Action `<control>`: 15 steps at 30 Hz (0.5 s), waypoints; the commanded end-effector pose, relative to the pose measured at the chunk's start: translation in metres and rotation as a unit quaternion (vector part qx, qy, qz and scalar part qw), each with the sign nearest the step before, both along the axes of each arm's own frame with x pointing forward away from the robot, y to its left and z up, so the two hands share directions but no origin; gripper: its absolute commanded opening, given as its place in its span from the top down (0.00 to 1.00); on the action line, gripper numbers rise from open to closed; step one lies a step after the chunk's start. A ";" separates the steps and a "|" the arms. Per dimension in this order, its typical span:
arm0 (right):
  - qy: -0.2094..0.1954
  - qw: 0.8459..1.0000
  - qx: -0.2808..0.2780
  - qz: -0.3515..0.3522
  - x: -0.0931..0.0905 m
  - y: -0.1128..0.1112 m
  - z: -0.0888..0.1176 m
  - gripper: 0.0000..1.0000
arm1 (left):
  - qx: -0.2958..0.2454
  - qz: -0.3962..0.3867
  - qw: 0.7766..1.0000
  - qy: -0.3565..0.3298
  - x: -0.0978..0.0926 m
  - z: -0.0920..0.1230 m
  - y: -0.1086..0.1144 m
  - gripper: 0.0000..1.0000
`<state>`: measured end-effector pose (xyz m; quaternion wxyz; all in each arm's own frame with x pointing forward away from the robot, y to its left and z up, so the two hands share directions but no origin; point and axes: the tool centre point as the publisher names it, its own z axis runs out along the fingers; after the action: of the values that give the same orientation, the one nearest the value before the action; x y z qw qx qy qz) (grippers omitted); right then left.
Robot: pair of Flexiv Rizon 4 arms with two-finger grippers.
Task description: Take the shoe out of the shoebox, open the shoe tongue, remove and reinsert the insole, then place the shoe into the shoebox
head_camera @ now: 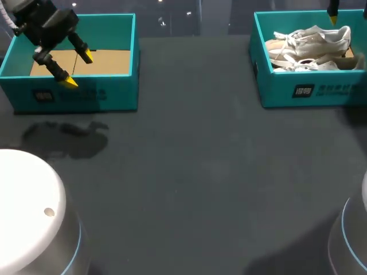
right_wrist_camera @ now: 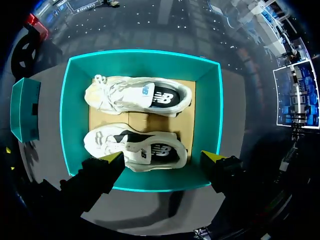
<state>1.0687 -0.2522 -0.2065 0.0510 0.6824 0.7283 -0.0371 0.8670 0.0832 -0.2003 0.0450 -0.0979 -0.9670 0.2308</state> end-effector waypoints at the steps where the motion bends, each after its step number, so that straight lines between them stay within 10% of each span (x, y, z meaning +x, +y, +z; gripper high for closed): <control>1: -0.027 1.000 0.002 0.003 -0.011 -0.001 0.000 0.00 | 0.055 0.150 0.987 -0.024 -0.012 0.012 0.012 0.00; 15: -0.023 0.999 0.006 -0.035 -0.017 -0.002 0.002 0.00 | 0.069 0.252 0.965 0.021 -0.003 0.012 0.018 0.00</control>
<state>1.0561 -0.2545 -0.2072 0.0657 0.7001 0.7108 -0.0185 0.8628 0.0978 -0.1873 0.0014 0.0933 -0.9796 0.1778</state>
